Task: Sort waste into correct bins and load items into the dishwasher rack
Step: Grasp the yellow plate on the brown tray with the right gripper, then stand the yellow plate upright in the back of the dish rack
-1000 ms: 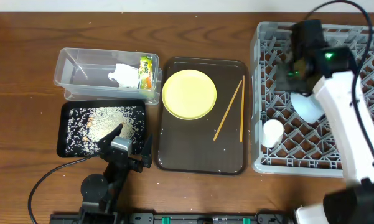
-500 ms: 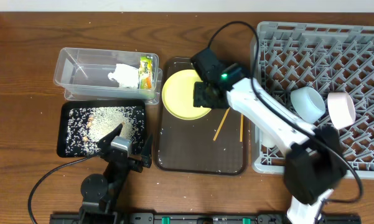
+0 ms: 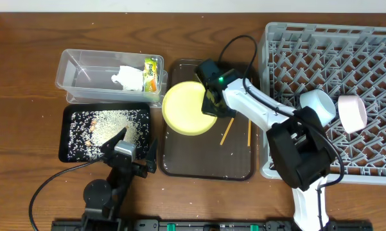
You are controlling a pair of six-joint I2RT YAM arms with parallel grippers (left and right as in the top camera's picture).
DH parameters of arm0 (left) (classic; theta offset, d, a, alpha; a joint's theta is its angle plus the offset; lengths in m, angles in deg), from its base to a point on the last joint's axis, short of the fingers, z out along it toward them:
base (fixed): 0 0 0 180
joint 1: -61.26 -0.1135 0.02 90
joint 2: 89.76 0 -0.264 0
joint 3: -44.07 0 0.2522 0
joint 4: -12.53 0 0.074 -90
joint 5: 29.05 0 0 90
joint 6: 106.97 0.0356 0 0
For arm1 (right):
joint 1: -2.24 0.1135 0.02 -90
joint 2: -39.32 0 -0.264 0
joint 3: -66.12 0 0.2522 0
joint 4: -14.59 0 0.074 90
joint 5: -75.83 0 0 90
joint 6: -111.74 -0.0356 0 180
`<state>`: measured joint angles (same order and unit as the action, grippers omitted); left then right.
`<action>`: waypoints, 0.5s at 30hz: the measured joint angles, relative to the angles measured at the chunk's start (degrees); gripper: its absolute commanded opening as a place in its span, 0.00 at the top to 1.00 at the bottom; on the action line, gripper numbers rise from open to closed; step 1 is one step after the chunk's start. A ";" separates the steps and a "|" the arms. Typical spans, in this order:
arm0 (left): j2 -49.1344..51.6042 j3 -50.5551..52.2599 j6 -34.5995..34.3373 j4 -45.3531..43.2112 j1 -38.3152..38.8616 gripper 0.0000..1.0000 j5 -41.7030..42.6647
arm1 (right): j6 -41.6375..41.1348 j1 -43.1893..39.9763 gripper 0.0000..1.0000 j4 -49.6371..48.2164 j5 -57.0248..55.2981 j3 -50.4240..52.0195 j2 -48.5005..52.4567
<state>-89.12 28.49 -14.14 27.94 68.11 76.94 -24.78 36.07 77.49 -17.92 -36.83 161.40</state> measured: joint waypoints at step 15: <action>-0.02 0.00 0.02 0.00 0.00 0.09 0.00 | 18.86 -8.48 0.99 6.93 -30.69 0.09 -32.24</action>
<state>-89.14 28.49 -14.11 27.94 68.11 76.94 -5.92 27.59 84.42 -48.61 -36.74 129.16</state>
